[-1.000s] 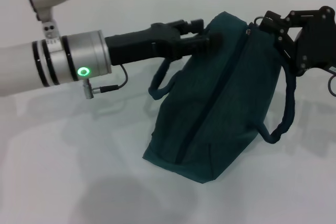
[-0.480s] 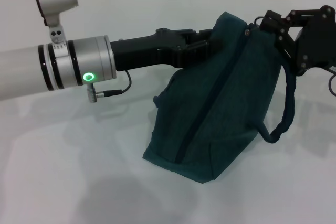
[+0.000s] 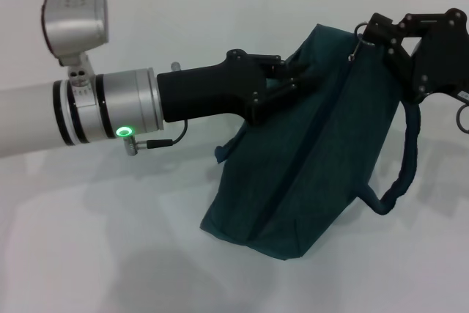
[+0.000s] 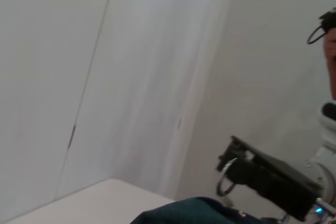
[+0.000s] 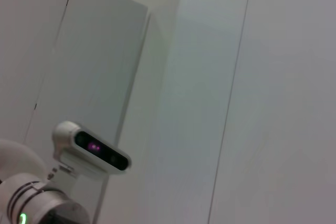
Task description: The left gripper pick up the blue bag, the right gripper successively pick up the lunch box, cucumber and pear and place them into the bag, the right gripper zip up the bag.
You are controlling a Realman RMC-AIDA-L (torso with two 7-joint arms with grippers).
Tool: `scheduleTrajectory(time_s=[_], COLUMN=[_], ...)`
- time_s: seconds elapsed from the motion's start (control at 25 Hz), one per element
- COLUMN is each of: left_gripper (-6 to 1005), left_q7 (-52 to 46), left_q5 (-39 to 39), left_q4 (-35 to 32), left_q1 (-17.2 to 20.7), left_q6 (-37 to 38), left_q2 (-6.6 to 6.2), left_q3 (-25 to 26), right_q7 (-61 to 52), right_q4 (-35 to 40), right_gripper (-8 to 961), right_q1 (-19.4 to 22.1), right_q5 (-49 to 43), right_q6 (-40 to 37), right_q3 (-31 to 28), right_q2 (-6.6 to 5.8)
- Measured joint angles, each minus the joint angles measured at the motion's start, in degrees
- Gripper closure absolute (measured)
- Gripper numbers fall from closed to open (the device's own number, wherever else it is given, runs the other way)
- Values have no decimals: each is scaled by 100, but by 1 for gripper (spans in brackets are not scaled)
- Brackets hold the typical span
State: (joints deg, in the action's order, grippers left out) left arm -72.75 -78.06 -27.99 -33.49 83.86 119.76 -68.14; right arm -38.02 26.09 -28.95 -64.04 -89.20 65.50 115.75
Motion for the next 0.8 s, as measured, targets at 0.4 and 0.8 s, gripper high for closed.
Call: scheduleTrajectory(time_s=[0.4,0.8], left_gripper=[859,976], left_q7=[360,51], left_q5=[-15,-29], left_q4=[5,1], left_q1=[36,28], left_q6=[290,336], left_q2=[0,-33], left_q3=[2,5], right_q7=[-8,-6], right_q4=[-146,-172], right_gripper=[932,932], right_q1=[29,4], right_q5=[404,422], right_q6=[227,233], right_q3=[-8,12], right_q2=[-20,-6])
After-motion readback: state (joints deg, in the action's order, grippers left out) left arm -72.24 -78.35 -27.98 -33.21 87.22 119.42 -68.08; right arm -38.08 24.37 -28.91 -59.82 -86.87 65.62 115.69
